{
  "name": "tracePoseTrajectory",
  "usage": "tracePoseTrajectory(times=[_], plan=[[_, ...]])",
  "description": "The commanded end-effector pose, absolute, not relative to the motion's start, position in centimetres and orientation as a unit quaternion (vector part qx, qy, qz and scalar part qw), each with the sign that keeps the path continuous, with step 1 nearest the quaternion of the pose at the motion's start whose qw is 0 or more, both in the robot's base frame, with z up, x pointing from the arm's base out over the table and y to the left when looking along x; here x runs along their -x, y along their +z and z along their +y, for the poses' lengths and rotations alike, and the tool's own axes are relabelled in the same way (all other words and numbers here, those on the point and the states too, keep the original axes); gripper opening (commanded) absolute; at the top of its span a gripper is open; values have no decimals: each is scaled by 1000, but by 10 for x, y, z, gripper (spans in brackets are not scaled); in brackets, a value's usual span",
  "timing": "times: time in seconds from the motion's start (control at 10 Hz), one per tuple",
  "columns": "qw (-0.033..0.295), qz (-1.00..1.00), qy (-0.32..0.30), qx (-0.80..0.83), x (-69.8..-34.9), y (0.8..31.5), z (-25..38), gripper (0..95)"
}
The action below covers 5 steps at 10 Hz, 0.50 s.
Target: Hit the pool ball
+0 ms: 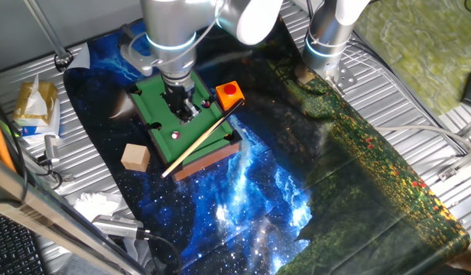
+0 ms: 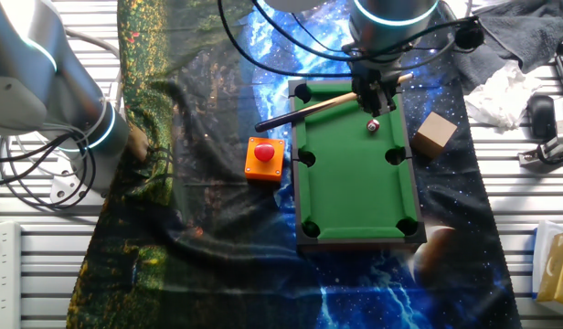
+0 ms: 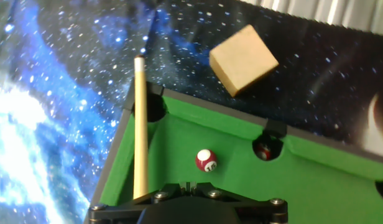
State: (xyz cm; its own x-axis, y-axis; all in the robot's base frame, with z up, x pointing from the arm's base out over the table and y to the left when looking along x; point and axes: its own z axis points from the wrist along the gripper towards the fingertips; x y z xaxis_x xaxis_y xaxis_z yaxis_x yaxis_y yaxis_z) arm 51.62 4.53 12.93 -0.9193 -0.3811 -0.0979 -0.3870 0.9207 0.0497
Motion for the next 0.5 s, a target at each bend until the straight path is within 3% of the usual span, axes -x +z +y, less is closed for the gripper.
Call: tracePoseTrajectory(times=[0.1,0.5], plan=[[42,976,36,210,-515,130,46,0],[41,980,39,191,-499,122,84,0]])
